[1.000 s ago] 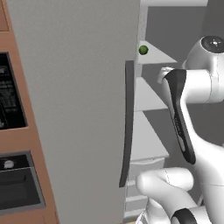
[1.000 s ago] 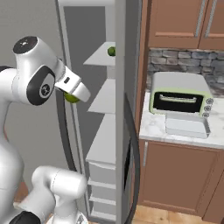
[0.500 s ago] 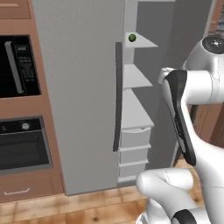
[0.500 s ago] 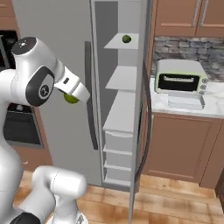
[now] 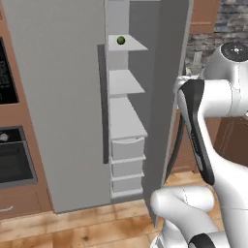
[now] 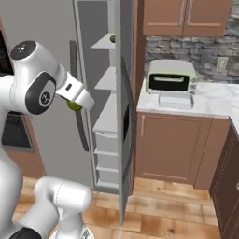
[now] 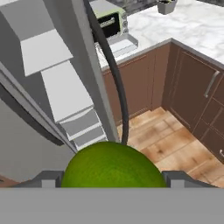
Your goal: Take the avocado and lime out of the freezer and place them in the tupperware container on the counter. Then put the tupperware containing the vegetables back in the freezer.
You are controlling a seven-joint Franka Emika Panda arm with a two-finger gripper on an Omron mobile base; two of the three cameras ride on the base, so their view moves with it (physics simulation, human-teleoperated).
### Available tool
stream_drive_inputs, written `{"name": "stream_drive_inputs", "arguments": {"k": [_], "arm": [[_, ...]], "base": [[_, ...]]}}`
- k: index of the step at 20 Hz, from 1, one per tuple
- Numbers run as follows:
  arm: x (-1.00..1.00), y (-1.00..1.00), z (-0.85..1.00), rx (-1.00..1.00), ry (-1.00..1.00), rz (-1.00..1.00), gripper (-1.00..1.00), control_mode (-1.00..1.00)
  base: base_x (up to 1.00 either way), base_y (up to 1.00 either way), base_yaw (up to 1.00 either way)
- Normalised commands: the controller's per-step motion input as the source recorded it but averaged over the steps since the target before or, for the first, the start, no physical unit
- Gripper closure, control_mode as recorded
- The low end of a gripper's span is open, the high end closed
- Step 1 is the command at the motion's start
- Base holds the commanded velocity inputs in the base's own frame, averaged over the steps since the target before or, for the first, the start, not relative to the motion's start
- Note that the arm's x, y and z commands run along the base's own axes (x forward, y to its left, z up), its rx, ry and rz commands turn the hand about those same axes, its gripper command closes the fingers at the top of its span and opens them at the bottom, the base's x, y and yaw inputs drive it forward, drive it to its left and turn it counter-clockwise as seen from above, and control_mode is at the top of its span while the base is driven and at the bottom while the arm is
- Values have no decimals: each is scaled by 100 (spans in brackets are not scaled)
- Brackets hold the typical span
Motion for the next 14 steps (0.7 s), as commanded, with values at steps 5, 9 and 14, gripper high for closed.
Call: {"name": "stream_drive_inputs", "arguments": {"k": [5,9,14], "arm": [[0,0,0,0,0,0,100,100],[0,0,0,0,0,0,100,100],[0,0,0,0,0,0,100,100]], "base": [[0,-97,-4],[5,-87,0],[58,-45,3]]}}
